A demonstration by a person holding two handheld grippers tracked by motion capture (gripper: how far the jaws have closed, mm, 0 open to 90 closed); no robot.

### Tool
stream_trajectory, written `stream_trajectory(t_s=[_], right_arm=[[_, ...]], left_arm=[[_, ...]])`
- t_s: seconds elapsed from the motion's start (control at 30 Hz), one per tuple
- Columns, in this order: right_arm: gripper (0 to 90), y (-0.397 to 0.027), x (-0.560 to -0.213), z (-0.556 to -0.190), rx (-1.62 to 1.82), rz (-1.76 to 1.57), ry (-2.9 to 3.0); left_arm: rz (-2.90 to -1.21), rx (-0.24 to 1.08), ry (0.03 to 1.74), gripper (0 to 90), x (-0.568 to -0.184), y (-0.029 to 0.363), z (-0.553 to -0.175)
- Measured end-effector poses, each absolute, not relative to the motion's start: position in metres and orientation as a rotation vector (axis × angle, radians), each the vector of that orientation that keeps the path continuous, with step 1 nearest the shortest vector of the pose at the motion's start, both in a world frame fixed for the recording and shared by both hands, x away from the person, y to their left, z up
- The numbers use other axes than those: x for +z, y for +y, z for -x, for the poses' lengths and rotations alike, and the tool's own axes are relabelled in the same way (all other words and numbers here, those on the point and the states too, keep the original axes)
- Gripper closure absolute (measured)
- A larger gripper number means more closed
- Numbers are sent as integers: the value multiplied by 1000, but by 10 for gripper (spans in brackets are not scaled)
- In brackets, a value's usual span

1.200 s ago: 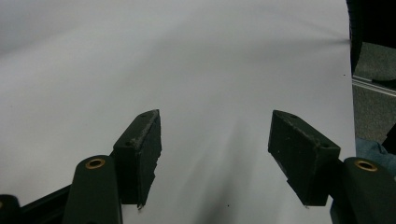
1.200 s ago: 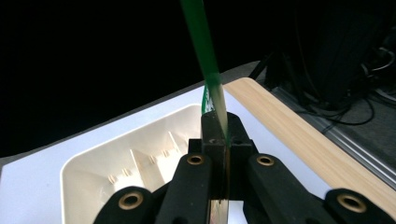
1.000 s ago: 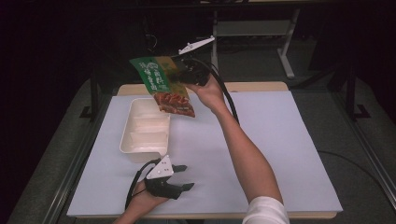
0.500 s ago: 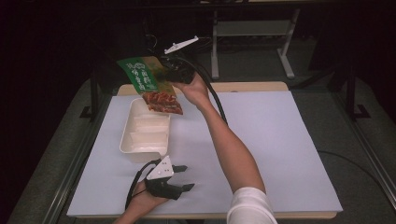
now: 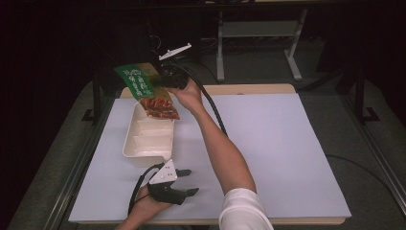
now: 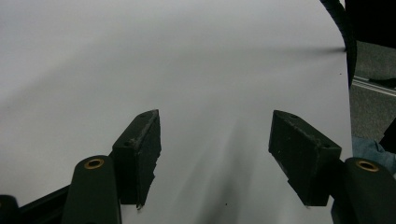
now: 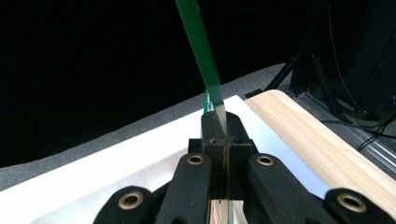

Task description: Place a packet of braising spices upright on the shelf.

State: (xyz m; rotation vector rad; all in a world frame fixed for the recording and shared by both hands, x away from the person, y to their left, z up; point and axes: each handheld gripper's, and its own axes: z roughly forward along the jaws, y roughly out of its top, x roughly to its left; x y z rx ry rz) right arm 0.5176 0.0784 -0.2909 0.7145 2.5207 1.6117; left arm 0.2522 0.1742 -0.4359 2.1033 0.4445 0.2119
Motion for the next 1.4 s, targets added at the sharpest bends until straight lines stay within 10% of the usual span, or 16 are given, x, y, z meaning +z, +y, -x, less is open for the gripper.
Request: stream_trajectory(t_s=[1.4], right_arm=[[894, 83, -314, -522, 1303, -781, 2619]], left_arm=[[-2116, 217, 424, 336, -436, 170, -250]])
